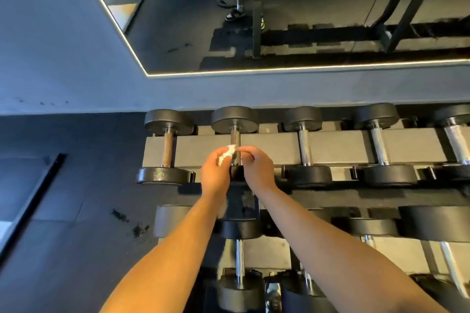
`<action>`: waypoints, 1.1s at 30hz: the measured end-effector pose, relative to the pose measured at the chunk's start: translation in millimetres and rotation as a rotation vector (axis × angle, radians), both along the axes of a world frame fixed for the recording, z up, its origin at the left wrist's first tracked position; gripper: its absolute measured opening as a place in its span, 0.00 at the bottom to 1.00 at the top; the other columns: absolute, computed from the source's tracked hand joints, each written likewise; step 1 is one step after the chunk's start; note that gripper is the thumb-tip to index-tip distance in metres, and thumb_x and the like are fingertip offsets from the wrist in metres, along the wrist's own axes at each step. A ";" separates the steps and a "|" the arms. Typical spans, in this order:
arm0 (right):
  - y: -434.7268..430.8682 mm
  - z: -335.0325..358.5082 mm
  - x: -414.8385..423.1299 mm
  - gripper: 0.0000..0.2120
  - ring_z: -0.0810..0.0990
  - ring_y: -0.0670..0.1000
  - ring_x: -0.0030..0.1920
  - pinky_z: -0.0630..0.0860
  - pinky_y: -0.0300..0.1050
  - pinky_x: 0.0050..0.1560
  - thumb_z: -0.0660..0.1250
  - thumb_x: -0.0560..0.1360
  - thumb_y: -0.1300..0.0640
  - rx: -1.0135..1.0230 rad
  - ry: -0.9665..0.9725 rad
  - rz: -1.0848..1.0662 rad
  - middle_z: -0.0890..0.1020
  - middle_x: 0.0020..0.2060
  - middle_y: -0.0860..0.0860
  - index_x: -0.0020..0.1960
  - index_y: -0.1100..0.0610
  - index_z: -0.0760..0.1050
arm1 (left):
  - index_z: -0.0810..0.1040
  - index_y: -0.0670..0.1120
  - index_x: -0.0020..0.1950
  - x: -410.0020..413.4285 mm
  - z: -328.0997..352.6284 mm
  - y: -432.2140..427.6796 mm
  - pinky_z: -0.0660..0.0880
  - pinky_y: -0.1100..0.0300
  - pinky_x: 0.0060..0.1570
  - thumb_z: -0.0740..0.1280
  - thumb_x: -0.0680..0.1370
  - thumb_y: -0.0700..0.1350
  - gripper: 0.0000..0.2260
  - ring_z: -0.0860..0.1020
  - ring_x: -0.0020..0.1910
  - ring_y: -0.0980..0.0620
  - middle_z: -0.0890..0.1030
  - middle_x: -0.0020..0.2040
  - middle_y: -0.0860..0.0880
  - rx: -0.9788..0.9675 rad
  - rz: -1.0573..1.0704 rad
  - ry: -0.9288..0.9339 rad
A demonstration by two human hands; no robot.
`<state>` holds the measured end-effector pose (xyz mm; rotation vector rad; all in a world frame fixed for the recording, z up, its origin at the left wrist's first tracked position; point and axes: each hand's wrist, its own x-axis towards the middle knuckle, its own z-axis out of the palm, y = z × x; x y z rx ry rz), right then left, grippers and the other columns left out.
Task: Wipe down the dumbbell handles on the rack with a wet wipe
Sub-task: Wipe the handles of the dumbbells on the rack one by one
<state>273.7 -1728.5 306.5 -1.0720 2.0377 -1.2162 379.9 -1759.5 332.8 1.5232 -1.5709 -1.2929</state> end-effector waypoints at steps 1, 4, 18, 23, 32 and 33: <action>-5.5 -4.5 -3.0 0.12 0.79 0.46 0.56 0.76 0.46 0.62 0.59 0.83 0.56 0.022 -0.040 -0.011 0.83 0.54 0.48 0.59 0.53 0.81 | 0.79 0.50 0.63 -2.9 -4.2 -6.8 0.70 0.76 0.40 0.65 0.82 0.43 0.10 0.78 0.51 0.58 0.80 0.53 0.55 0.004 0.002 -0.026; -19.4 -14.6 -13.4 0.11 0.79 0.46 0.56 0.76 0.46 0.61 0.60 0.83 0.57 0.037 -0.117 -0.017 0.82 0.55 0.47 0.60 0.52 0.80 | 0.81 0.49 0.62 -12.5 -18.5 -31.5 0.71 0.70 0.44 0.66 0.82 0.42 0.10 0.79 0.53 0.53 0.82 0.55 0.50 0.020 -0.060 -0.109; -61.2 -54.8 -15.5 0.13 0.78 0.44 0.56 0.77 0.44 0.58 0.57 0.84 0.51 -0.004 -0.133 -0.049 0.81 0.55 0.45 0.65 0.48 0.76 | 0.77 0.48 0.70 -43.7 -47.7 -99.6 0.72 0.66 0.58 0.64 0.84 0.42 0.15 0.77 0.58 0.57 0.80 0.60 0.54 0.022 -0.175 -0.196; -60.0 -52.1 -15.7 0.12 0.78 0.43 0.53 0.77 0.44 0.55 0.57 0.83 0.53 0.036 -0.179 -0.050 0.81 0.53 0.42 0.62 0.44 0.77 | 0.83 0.49 0.61 -31.7 -49.7 -82.8 0.70 0.79 0.41 0.65 0.83 0.41 0.10 0.78 0.43 0.66 0.83 0.48 0.55 -0.041 -0.214 -0.273; -59.6 -50.0 -16.1 0.10 0.78 0.44 0.49 0.70 0.31 0.48 0.60 0.82 0.57 -0.028 -0.160 -0.122 0.80 0.48 0.43 0.59 0.51 0.78 | 0.81 0.50 0.66 -49.3 -49.1 -109.0 0.68 0.81 0.49 0.64 0.84 0.44 0.12 0.77 0.50 0.68 0.80 0.57 0.59 -0.067 -0.214 -0.207; -59.4 -51.0 -16.2 0.10 0.78 0.44 0.49 0.71 0.32 0.48 0.60 0.82 0.57 -0.030 -0.175 -0.116 0.80 0.48 0.43 0.59 0.51 0.78 | 0.81 0.49 0.66 -47.3 -50.3 -107.3 0.69 0.81 0.50 0.65 0.84 0.44 0.12 0.77 0.51 0.68 0.81 0.58 0.58 -0.069 -0.222 -0.211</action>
